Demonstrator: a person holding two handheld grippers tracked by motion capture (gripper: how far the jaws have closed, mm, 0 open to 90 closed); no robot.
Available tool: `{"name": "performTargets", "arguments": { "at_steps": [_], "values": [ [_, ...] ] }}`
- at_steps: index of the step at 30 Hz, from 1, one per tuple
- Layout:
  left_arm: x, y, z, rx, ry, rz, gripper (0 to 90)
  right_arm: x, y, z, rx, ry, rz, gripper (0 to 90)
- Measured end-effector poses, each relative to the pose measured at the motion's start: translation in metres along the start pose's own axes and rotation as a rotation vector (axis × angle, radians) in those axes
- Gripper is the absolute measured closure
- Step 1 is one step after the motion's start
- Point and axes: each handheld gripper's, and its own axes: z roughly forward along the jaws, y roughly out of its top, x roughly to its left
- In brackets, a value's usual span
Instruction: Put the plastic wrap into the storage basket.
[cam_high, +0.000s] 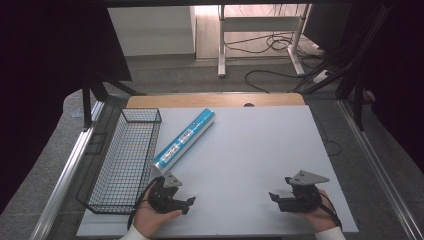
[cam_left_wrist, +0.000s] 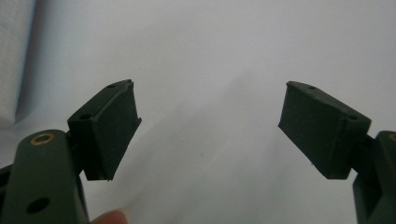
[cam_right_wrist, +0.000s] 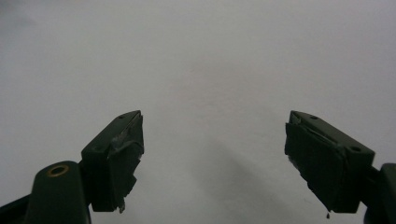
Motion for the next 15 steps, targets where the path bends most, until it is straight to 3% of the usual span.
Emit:
{"name": "performTargets", "arguments": {
  "at_steps": [15],
  "values": [
    [-0.0012,-0.0017,-0.0049,-0.011,-0.009,-0.008,18.9,-0.0011,0.0008,0.0037,0.002,0.006,-0.006,21.1]
  ]
}}
